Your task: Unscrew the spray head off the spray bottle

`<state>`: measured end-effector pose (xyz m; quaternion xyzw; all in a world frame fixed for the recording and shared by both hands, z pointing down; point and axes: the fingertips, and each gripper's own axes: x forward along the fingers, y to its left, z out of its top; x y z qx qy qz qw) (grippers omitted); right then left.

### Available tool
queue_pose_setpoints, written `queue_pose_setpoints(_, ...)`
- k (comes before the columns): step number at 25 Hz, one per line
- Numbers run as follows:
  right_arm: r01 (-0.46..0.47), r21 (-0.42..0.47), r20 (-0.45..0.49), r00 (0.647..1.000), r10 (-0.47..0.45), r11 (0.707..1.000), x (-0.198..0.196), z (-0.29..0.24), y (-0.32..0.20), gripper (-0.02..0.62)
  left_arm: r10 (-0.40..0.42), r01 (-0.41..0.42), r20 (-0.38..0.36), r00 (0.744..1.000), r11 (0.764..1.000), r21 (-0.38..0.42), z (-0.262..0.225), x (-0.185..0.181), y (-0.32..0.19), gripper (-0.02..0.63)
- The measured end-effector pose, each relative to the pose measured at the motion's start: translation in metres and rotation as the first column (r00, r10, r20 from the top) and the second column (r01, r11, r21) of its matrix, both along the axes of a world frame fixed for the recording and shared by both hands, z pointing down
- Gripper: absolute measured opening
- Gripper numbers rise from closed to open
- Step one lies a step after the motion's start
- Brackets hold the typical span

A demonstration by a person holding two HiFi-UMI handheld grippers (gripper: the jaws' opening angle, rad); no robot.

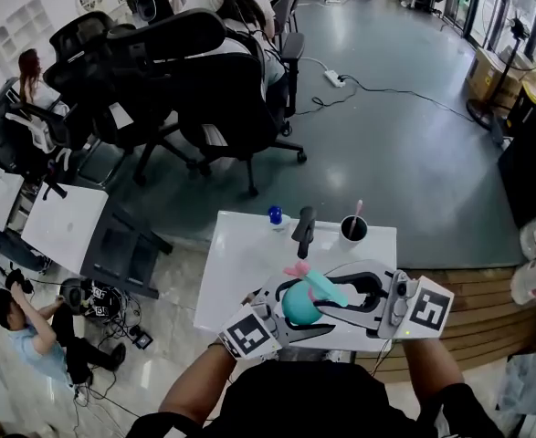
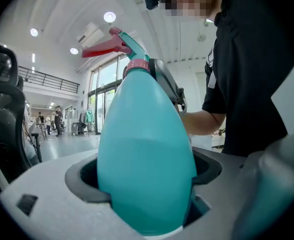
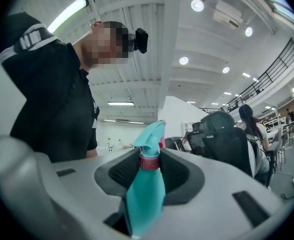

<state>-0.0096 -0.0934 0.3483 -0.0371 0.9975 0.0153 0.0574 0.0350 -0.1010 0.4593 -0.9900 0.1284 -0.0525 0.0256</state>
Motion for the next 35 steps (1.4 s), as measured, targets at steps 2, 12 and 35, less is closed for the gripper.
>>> queue_pose_setpoints(2, 0.009, 0.006, -0.003, 1.000, -0.009, 1.000, 0.002, 0.000, 0.001, 0.132, 0.010, -0.010, 0.004, 1.000, 1.000, -0.012, 0.002, 0.001, 0.001, 0.466)
queue_pose_setpoints(12, -0.056, -0.005, 0.094, 0.994, 0.057, 0.998, 0.021, -0.020, -0.010, 0.133, -0.066, 0.068, 0.104, 0.992, 0.998, -0.020, 0.036, -0.011, -0.015, 0.465)
queue_pose_setpoints(35, -0.457, 0.025, 0.166, 0.879, 0.447, 0.889, 0.071, -0.045, -0.051, 0.133, -0.481, 0.525, 0.285, 0.829, 0.845, -0.102, 0.102, -0.083, -0.063, 0.466)
